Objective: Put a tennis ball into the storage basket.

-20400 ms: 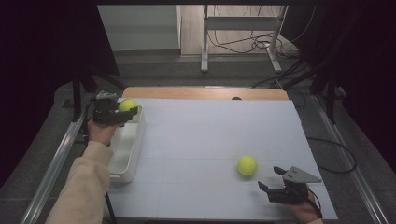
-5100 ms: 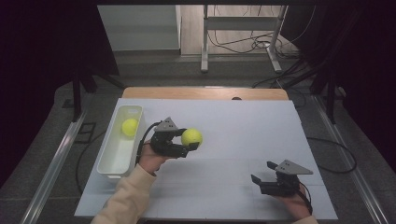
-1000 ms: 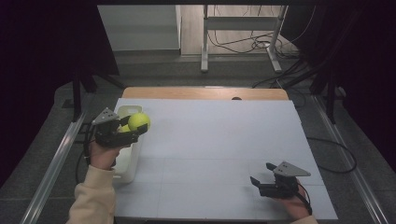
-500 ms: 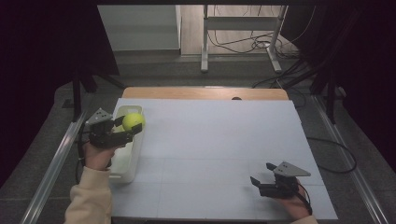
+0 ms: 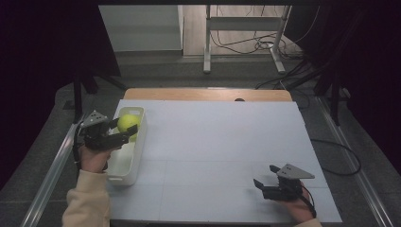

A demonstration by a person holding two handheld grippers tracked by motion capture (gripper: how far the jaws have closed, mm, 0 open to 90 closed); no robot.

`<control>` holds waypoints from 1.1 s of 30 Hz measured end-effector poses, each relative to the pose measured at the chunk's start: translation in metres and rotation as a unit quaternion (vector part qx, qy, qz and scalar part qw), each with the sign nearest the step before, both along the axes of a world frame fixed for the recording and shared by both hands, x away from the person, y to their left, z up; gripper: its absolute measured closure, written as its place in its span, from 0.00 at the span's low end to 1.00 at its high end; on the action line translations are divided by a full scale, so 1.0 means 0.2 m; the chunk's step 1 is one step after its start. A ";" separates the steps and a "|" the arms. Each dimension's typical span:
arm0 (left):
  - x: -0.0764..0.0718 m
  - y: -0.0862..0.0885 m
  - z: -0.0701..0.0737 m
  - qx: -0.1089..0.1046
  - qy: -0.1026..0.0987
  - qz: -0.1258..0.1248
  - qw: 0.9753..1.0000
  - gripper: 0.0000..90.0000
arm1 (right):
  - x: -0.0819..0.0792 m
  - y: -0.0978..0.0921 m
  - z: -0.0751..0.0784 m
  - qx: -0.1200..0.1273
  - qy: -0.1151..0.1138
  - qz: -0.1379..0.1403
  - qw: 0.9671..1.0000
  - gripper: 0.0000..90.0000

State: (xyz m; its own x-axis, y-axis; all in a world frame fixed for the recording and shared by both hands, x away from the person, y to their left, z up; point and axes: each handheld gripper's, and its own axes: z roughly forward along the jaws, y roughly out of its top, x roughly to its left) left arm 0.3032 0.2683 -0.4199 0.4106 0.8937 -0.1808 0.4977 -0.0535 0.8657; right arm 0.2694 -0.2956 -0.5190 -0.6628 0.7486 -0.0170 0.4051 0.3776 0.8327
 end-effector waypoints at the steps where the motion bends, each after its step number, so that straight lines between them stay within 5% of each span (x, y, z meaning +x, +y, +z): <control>1: 0.00 0.01 0.00 -0.001 0.001 0.001 1.000 0.29 | 0.00 0.00 0.00 0.000 0.000 0.000 1.000 0.18; 33: 0.08 0.08 -0.14 0.030 0.065 0.034 0.997 0.29 | 0.00 0.00 0.00 -0.001 0.000 0.000 1.000 0.18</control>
State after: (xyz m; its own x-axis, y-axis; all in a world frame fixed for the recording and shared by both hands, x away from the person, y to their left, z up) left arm 0.3194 0.2845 -0.4470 0.3259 0.9294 -0.1731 0.6092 -0.0664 0.7902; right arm 0.2690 -0.2964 -0.5193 -0.6629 0.7485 -0.0188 0.4055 0.3800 0.8313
